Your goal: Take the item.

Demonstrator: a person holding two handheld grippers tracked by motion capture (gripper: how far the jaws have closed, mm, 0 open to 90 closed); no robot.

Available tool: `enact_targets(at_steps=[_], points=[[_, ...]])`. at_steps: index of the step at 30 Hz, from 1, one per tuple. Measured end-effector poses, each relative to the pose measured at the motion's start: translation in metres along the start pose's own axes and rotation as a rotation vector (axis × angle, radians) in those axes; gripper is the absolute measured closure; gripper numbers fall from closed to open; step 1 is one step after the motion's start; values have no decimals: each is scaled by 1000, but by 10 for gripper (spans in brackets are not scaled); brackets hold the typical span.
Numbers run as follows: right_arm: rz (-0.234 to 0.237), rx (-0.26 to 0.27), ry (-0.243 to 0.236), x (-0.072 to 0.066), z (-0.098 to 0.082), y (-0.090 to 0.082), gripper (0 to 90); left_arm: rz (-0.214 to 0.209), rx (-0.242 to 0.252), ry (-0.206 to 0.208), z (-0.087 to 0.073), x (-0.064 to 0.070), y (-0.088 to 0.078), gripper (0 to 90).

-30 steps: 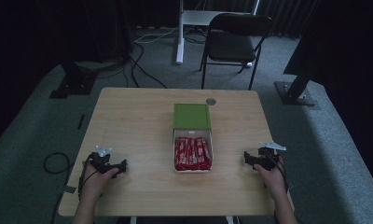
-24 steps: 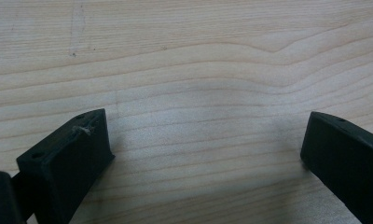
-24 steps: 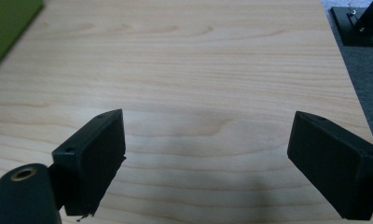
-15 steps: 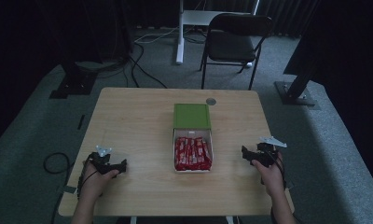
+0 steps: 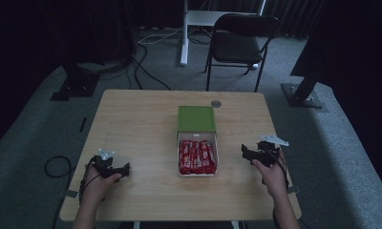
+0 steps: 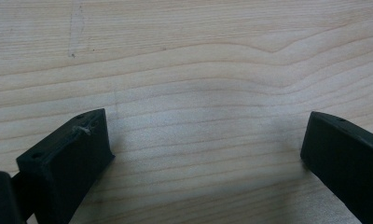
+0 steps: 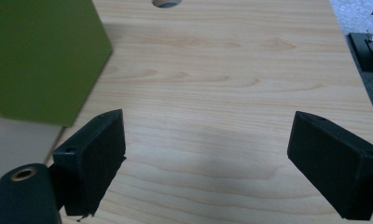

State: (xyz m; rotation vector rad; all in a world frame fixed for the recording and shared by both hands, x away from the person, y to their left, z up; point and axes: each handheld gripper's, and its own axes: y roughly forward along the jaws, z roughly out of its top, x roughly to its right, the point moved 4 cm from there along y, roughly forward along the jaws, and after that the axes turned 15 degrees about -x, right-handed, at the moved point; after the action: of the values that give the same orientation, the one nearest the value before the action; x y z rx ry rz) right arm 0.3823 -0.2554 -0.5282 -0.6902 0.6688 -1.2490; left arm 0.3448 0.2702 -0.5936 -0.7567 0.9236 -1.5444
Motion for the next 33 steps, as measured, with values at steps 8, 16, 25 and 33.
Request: enact_targets(at_steps=[8,16,25,33], points=[[20,32,-31,-21,11,-12,111,0,0,0,0,0,0,21],[54,48,-67,-45,19,-16,110,0,1,0,0,0,0,21],[95,56,-89,-71,24,-18,111,0,0,0,0,0,0,20],[133,70,-119,-93,30,-23,112,1,-3,4,0,0,0,20]])
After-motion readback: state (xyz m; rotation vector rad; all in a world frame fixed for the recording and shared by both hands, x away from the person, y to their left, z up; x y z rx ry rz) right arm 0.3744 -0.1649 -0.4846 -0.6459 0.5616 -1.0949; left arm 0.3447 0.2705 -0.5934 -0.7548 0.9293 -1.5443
